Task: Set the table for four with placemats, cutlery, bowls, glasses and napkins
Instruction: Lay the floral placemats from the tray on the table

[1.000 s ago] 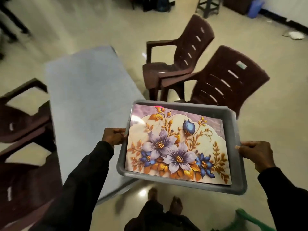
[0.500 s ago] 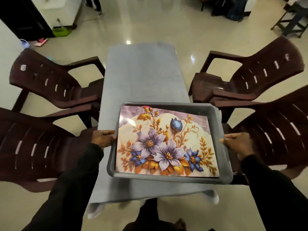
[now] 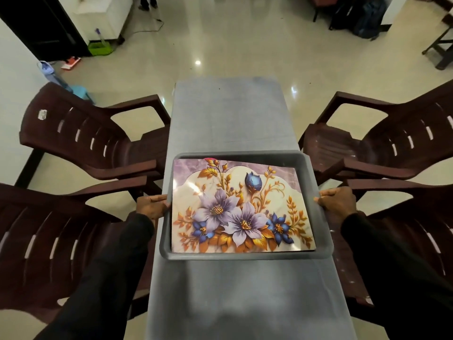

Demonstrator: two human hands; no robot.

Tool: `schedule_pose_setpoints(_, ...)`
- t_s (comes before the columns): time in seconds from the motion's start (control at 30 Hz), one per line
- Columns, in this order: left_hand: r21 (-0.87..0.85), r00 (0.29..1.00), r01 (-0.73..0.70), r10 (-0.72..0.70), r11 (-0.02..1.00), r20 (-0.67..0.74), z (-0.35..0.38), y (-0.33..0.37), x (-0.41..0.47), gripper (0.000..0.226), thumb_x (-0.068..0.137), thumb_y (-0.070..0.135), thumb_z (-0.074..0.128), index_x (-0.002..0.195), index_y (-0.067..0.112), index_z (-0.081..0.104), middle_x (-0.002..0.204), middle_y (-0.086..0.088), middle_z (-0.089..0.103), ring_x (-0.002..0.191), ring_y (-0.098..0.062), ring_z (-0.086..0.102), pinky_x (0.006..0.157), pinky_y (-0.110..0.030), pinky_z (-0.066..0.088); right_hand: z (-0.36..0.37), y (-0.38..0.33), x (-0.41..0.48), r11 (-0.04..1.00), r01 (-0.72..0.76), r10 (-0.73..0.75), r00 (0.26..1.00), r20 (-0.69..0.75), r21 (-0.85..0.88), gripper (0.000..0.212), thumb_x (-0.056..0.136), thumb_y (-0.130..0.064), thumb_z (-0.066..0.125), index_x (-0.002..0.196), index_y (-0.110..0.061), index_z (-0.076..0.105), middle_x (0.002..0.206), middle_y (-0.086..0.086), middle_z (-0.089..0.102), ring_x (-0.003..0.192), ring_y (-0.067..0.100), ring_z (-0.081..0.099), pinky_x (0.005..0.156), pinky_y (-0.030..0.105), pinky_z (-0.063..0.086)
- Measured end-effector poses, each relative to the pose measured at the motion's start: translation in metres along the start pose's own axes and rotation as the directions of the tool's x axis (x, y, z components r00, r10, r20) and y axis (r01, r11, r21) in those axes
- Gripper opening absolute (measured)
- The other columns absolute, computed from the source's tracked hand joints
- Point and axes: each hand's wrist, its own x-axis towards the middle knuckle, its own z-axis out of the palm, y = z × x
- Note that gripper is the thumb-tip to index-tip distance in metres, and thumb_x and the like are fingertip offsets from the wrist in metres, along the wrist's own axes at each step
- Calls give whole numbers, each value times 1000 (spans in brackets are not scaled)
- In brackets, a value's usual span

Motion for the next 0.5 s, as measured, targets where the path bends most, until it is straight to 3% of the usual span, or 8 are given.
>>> schedule_pose_setpoints(0.1,-9,1000,11,-11,1000,14,9,12,32,13,85,-5,75,90,5,69,102,-19,71,85,-29,67,87,-42,56,14,-15,33,1000,-21,21,1000,13,20,12,77,-1,83,87,-5,78,89,10,74,87,28,71,72,34,59)
schedule_pose_setpoints(0.2,-4,1000,20,-20,1000,14,20,26,59,16,85,-6,75,98,0,69,104,-19,70,92,-32,67,89,-43,56,24,-30,63,1000,-12,12,1000,11,17,15,77,-1,84,91,-3,78,91,11,74,87,25,72,76,37,61)
schedule_pose_setpoints(0.37,-22,997,43,-41,999,69,36,46,102,18,90,-9,66,106,-2,66,104,-21,69,80,-26,67,73,-34,55,39,-48,111,1000,-22,22,1000,7,-9,18,74,-3,86,90,-3,78,95,12,75,87,24,73,79,45,63)
schedule_pose_setpoints(0.5,-2,997,35,-35,999,62,45,57,131,23,91,-9,65,113,-6,65,92,-14,69,77,-23,65,78,-36,55,52,-62,138,1000,10,-10,1000,-1,-18,14,74,-2,87,85,-2,78,88,13,75,83,27,73,70,45,64)
